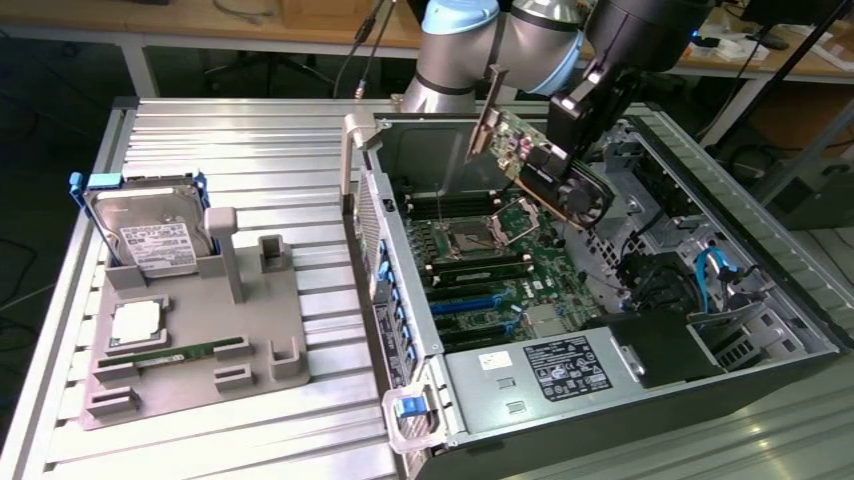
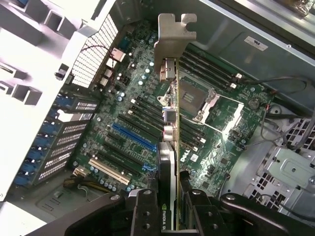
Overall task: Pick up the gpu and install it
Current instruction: 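Insert the gpu into the slot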
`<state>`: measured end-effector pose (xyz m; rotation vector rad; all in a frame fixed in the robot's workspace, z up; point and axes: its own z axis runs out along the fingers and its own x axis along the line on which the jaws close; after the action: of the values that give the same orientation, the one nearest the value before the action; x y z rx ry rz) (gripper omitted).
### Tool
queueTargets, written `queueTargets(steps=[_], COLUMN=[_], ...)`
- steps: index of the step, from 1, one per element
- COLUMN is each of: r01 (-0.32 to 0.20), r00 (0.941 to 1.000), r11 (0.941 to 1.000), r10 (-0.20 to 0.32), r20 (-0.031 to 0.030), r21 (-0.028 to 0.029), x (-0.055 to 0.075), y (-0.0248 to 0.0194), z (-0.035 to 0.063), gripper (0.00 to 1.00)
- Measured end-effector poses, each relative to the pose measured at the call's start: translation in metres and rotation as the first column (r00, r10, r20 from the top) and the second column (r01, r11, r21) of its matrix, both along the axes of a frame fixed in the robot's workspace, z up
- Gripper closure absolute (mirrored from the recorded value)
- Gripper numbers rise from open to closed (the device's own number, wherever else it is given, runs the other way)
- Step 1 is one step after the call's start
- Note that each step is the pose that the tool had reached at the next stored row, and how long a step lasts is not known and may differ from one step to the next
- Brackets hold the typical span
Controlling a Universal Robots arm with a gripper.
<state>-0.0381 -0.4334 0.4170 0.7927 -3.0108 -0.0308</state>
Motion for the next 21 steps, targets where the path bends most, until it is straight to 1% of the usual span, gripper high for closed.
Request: queueTargets(steps=[11, 21], r01=[-0.052, -0.098], r00=[0.9986, 0.9952], r11=[0.9986, 0.9952], r10=[0.052, 0.098], r20=[0.0001, 0.0000], r21=[-0.0001, -0.0001], x=[0.0000, 0.0000], y=[0.0002, 0.0004], z=[0.0000, 0.0000], gripper=[0.73, 0.73])
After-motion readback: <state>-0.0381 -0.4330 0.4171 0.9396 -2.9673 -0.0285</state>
